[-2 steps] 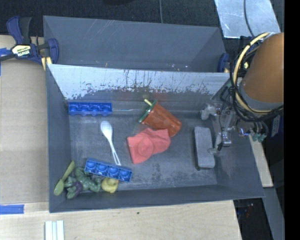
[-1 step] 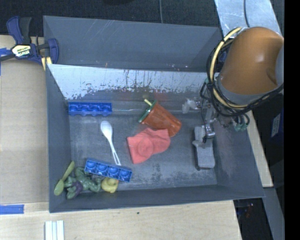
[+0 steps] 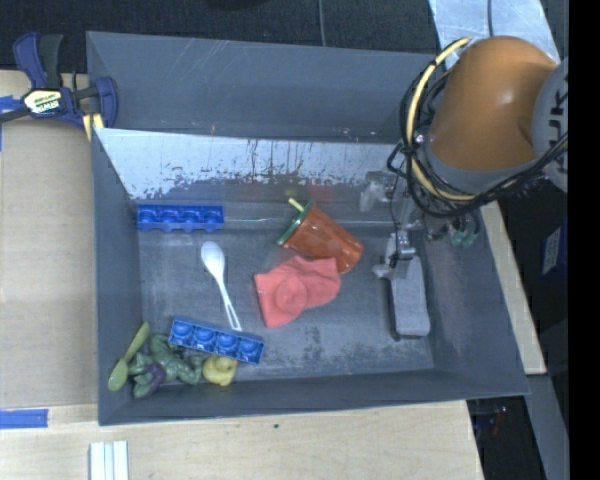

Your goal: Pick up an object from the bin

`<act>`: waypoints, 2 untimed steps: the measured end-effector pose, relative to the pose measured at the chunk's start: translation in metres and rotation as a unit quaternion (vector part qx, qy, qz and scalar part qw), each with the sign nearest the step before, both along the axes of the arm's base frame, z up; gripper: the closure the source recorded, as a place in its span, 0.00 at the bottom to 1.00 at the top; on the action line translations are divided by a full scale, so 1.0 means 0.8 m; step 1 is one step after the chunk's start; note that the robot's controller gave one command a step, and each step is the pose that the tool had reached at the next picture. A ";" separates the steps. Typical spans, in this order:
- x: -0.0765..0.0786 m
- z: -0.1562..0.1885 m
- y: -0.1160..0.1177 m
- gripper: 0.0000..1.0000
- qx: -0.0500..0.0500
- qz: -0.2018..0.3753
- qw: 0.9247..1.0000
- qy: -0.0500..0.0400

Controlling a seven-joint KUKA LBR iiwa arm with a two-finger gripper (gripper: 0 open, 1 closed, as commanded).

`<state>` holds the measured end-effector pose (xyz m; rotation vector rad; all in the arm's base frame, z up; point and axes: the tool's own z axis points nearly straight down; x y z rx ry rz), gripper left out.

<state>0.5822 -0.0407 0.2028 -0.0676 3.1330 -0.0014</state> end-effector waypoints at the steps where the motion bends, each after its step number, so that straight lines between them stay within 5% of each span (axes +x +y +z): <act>1: 0.001 -0.098 0.064 1.00 0.001 0.063 0.998 0.001; 2: 0.002 -0.098 0.064 1.00 0.001 0.063 0.998 0.001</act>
Offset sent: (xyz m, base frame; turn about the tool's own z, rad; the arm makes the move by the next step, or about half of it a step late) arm 0.0000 0.0000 0.0000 0.0000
